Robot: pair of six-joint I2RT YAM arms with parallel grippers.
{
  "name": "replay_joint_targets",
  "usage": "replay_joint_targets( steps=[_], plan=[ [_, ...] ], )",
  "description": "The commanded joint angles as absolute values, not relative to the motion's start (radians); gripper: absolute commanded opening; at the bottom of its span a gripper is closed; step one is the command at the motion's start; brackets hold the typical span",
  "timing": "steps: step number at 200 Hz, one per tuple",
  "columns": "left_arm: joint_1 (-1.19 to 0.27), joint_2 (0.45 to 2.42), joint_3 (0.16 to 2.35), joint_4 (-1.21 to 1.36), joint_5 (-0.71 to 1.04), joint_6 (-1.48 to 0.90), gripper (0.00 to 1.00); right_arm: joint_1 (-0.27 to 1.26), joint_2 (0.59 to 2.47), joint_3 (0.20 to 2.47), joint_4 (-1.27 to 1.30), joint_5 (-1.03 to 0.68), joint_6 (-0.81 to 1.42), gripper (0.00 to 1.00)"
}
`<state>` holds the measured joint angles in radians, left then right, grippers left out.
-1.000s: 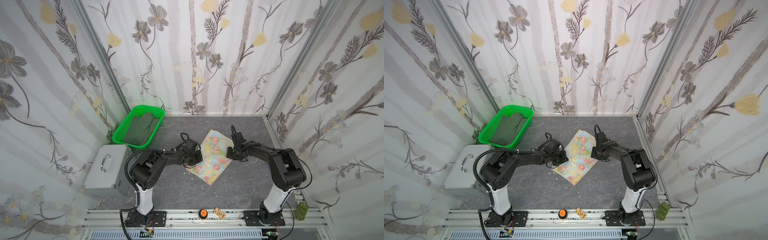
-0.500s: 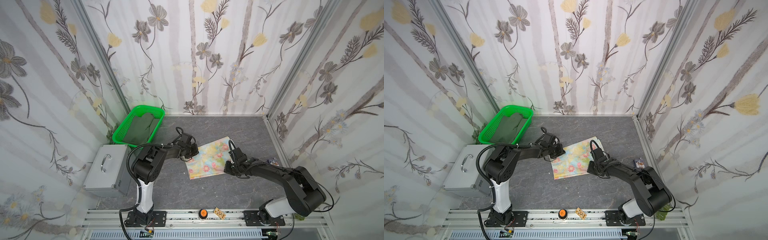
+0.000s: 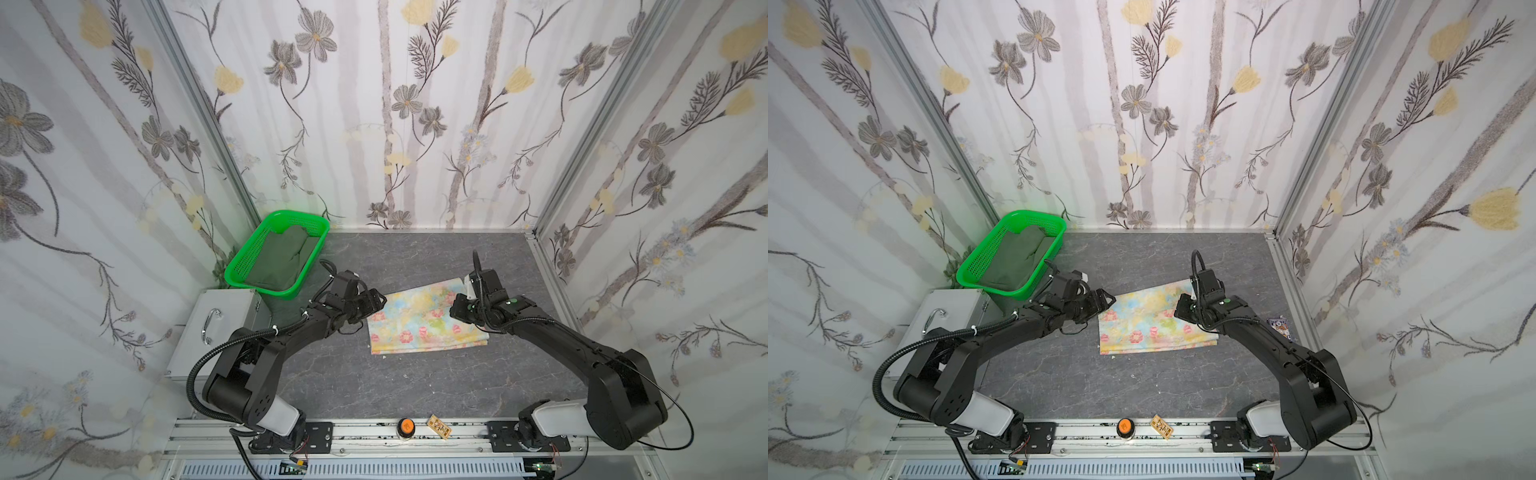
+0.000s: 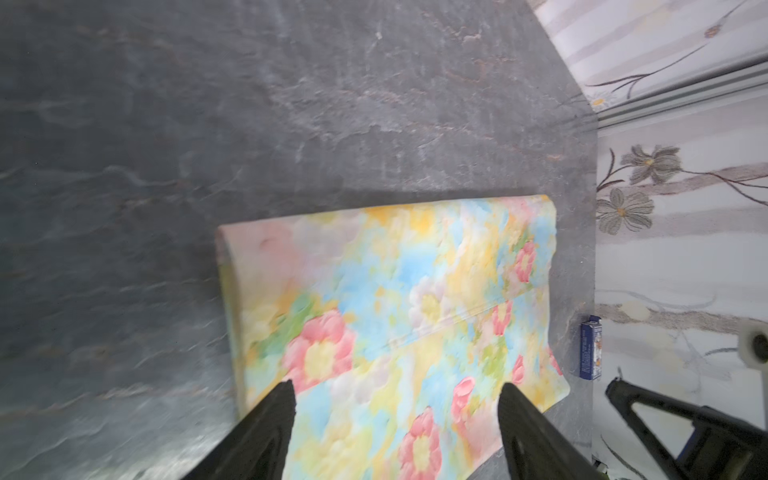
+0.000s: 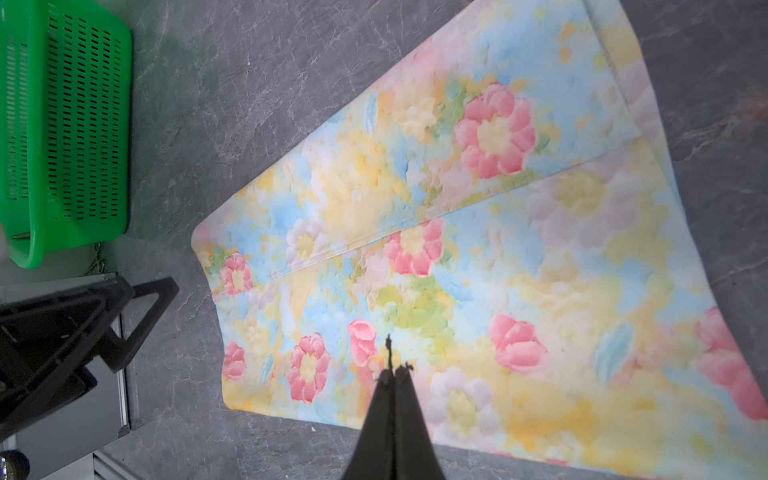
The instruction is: Fold and stack the skirts
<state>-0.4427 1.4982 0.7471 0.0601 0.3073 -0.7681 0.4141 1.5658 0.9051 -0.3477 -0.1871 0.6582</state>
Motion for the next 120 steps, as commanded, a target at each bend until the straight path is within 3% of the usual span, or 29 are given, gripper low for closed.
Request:
replay_joint_targets(
  steps=[1, 120],
  plan=[
    [-0.437, 1.483, 0.695, 0.052, 0.298, -0.782, 0.76, 0.388, 1.639, 0.953, -0.352, -0.224, 0.527, 0.14],
    [-0.439, 1.651, 0.708, 0.085, 0.31, -0.696, 0.75, 0.372, 1.868, 1.025, -0.35, -0.196, 0.426, 0.16]
  ],
)
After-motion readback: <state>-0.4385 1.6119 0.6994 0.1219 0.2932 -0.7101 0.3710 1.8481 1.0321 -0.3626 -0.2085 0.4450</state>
